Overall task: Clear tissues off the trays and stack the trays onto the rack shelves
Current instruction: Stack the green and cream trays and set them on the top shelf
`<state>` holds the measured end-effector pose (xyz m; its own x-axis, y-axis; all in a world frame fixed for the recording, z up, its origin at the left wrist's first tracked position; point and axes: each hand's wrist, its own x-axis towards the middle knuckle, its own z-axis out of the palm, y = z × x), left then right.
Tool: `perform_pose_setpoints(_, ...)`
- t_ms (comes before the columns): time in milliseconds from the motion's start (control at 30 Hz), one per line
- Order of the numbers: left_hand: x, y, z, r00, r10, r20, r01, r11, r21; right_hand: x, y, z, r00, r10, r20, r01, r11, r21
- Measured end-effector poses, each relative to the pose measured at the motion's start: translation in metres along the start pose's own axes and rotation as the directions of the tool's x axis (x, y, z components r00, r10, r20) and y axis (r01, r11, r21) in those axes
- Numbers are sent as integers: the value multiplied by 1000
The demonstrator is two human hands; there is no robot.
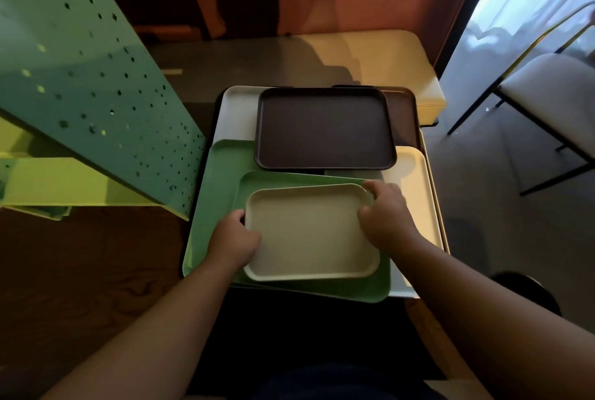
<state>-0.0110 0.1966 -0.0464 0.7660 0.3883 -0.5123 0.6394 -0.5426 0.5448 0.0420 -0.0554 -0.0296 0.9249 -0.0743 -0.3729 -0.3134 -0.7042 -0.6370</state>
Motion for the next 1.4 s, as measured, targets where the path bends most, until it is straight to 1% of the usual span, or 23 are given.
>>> perform_pose_setpoints(67, 6, -2, -1, 999, 23, -49, -14, 983, 181, -4, 3, -1, 998, 9, -63, -18, 990, -137)
perform_pose_setpoints(100, 8, -3, -3, 995, 23, -93, 2, 964, 265, -5, 6, -1, 996, 40, -84, -54, 985, -167)
perform_pose_setpoints(133, 8, -2, -5, 991, 16, -132, 26, 949, 315, -7, 7, -2, 991, 92, -94, -106, 981, -162)
perform_pose_setpoints(167, 11, -4, -7, 989, 3, -149, 47, 943, 330, -8, 11, -1, 984, 150, -91, -161, 978, -129)
perform_pose_setpoints(200, 12, -3, -10, 990, -33, -138, 75, 949, 306, -9, 13, 0, 976, 206, -75, -212, 975, -72)
perform_pose_setpoints(267, 16, -6, -12, 989, -133, -70, 143, 976, 165, -10, 16, 2, 952, 306, -19, -303, 949, 85)
perform_pose_setpoints(333, 17, -8, -15, 980, -198, -9, 198, 977, 78, -12, 16, 1, 939, 344, 26, -343, 922, 182)
perform_pose_setpoints(400, 20, -12, -17, 973, -230, -10, 230, 973, 9, -13, 15, 0, 938, 344, 47, -345, 910, 229)
perform_pose_setpoints(467, 22, -9, -18, 974, -224, -43, 223, 974, -23, -13, 13, -5, 940, 339, 37, -336, 904, 264)
perform_pose_setpoints(533, 27, 9, -24, 979, -192, -69, 191, 981, -25, -5, 8, -15, 948, 319, -4, -305, 908, 286)
perform_pose_setpoints(667, 66, 66, -36, 991, -78, -113, 72, 996, -56, 43, -14, -42, 971, 212, -113, -170, 938, 302)
perform_pose_setpoints(767, 97, 106, -33, 987, -64, -148, 56, 997, -57, 92, -33, -57, 977, 137, -166, -93, 964, 249)
perform_pose_setpoints(867, 124, 129, -19, 985, -91, -143, 89, 996, -22, 139, -34, -58, 972, 151, -181, -122, 979, 162)
perform_pose_setpoints(933, 140, 134, -12, 985, -99, -144, 97, 995, -23, 161, -34, -54, 975, 151, -165, -131, 983, 130)
perform_pose_setpoints(1067, 161, 131, -1, 980, -107, -166, 109, 994, 0, 178, -40, -47, 979, 131, -156, -110, 985, 132)
perform_pose_setpoints(1167, 168, 131, 2, 974, -60, -220, 68, 997, 25, 188, -37, -43, 978, 127, -167, -113, 990, 90)
perform_pose_setpoints(1300, 171, 127, 3, 971, -19, -238, 34, 998, 57, 191, -33, -39, 982, 114, -153, -109, 993, 41)
perform_pose_setpoints(1400, 171, 126, 3, 966, 5, -258, 19, 996, 91, 195, -30, -35, 986, 98, -138, -93, 995, 43)
